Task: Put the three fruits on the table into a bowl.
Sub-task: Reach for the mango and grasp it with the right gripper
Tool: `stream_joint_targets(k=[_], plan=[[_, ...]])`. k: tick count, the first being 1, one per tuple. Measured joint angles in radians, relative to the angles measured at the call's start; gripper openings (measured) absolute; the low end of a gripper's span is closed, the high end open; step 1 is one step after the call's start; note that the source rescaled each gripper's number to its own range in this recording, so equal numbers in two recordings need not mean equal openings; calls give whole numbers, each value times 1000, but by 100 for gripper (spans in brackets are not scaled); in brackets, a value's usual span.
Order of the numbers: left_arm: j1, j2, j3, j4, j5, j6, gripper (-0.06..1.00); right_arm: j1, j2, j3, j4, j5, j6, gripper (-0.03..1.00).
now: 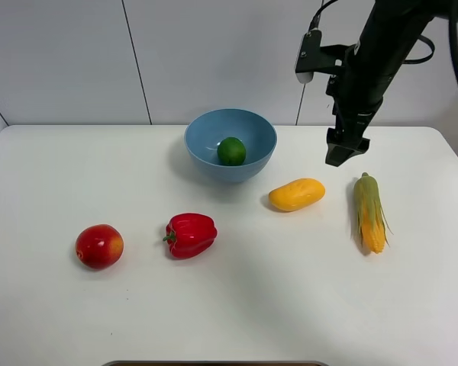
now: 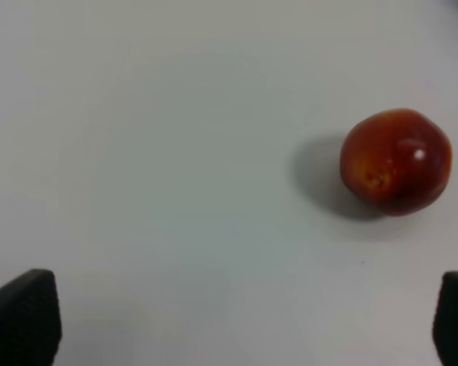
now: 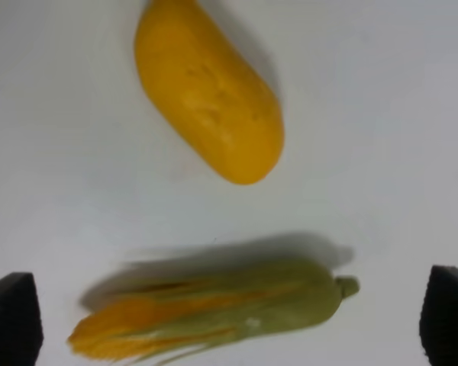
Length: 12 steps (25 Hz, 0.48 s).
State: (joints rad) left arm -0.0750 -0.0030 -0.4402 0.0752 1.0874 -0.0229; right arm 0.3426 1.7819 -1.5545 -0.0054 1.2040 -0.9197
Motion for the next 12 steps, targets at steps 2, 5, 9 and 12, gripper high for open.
stream_joint_targets(k=[2,5,9,12], plan=[[0,0,0,0,0,0,100,0,24,0,5,-31,-26,100],[0,0,0,0,0,0,100,0,66,0,5,-63,-65,100],[0,0,0,0,0,0,100,0,121,0,0,-116,-112,100],[0,0,0,0,0,0,100,0,156,0,-7,-137,-135,100]])
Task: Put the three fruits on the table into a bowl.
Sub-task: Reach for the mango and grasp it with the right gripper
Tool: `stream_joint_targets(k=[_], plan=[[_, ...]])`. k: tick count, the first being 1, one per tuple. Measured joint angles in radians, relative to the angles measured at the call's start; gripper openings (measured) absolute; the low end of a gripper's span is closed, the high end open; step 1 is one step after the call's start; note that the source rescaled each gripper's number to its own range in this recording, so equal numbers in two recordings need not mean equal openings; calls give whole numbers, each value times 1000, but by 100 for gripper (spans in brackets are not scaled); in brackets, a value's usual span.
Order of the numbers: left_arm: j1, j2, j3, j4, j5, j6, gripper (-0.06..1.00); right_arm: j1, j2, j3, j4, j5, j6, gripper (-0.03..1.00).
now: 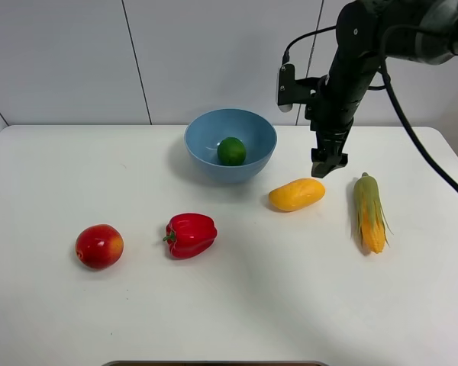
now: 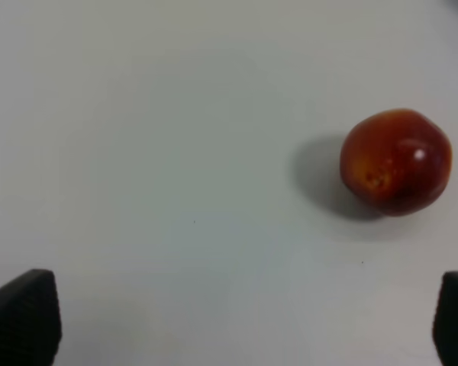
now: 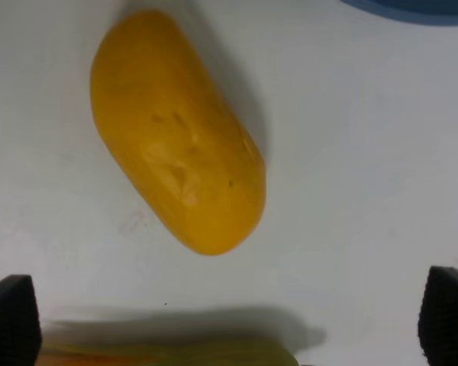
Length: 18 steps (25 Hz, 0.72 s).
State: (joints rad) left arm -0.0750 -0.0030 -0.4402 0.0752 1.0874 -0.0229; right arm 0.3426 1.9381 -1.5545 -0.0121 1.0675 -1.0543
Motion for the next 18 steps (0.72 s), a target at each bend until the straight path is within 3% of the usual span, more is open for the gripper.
stream_joint_targets(k=[18], plan=[[0,0,0,0,0,0,100,4,172,0,19,-62,-70,100]])
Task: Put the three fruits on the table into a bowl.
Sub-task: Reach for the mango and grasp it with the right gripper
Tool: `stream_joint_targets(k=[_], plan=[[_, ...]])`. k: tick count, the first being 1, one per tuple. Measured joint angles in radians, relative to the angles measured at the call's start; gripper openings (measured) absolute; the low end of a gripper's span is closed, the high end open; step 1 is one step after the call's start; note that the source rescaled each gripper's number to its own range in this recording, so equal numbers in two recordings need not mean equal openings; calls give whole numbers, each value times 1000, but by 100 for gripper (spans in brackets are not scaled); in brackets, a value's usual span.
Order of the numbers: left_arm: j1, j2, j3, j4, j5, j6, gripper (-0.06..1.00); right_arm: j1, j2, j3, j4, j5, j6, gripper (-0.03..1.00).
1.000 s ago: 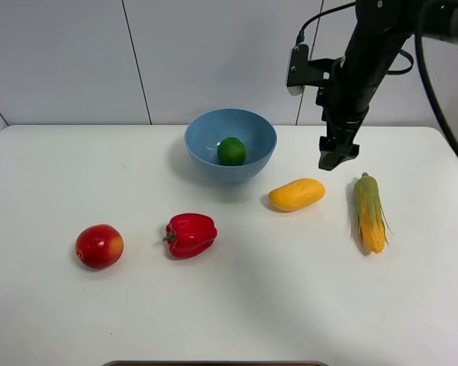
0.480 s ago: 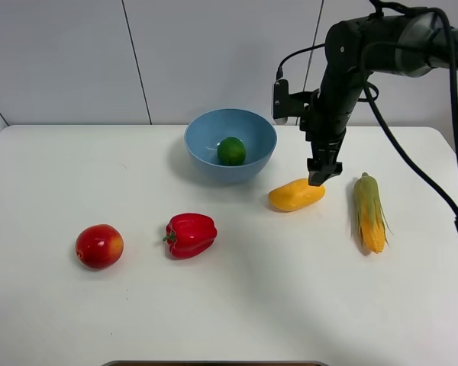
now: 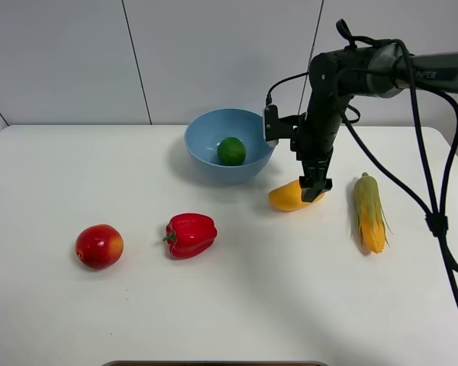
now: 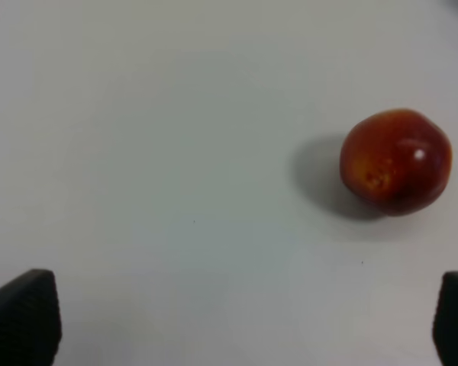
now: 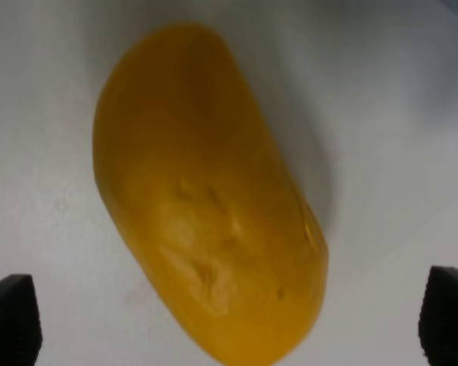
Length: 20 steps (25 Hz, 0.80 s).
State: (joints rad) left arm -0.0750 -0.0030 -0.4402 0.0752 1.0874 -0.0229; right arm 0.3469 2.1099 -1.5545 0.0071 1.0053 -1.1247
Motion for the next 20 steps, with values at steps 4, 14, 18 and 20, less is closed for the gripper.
stream_joint_targets(k=[4,14,18,20], plan=[[0,0,0,0,0,0,100,0,31,0,1,-14,-10,100],[0,0,0,0,0,0,100,0,95,0,1,-53,-24,100],[0,0,0,0,0,0,100,5,118,0,1,-74,-26,100],[0,0,0,0,0,0,100,11,132,0,2,-78,-26,100]])
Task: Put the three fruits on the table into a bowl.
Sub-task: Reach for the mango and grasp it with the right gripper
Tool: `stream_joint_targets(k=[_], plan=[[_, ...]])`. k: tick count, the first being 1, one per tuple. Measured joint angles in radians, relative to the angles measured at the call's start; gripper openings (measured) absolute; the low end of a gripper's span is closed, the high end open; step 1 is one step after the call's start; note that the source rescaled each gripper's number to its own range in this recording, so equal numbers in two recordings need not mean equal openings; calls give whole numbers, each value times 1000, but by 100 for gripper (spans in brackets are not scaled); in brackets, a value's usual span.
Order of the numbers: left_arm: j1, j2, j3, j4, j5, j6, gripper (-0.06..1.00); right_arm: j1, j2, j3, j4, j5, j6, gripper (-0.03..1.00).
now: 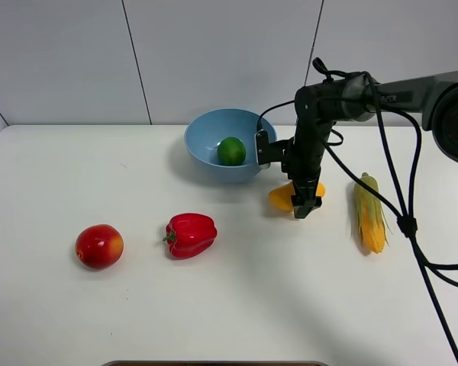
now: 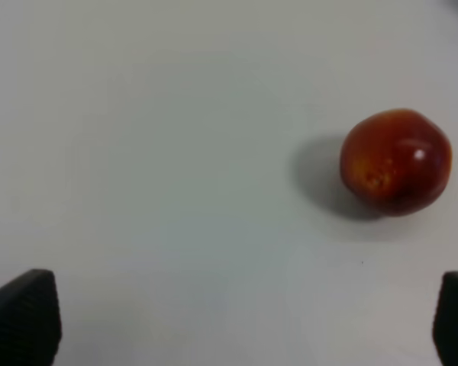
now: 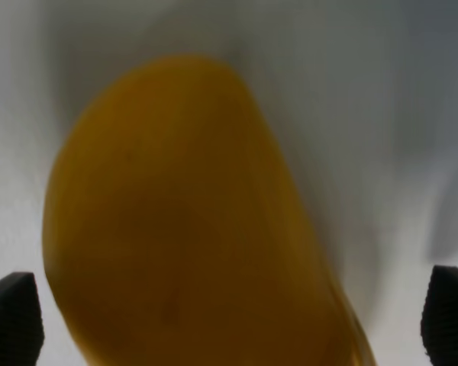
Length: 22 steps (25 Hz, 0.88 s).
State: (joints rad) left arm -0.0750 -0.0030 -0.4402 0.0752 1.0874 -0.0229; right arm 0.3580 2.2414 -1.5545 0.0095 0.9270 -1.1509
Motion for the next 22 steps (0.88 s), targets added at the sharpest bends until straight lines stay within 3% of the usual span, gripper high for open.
stream_joint_targets(k=[14,16,17,19,20,22], plan=[[0,0,0,0,0,0,100,4,19,0,17,-24,-5,99],[0,0,0,0,0,0,100,4,19,0,16,-22,-5,81],[0,0,0,0,0,0,100,4,19,0,15,-19,-5,59],[0,0,0,0,0,0,100,4,19,0,3,1,-5,0],[0,0,0,0,0,0,100,4,19,0,-10,20,-5,5],[0,0,0,0,0,0,100,4,19,0,-18,48,-5,5]])
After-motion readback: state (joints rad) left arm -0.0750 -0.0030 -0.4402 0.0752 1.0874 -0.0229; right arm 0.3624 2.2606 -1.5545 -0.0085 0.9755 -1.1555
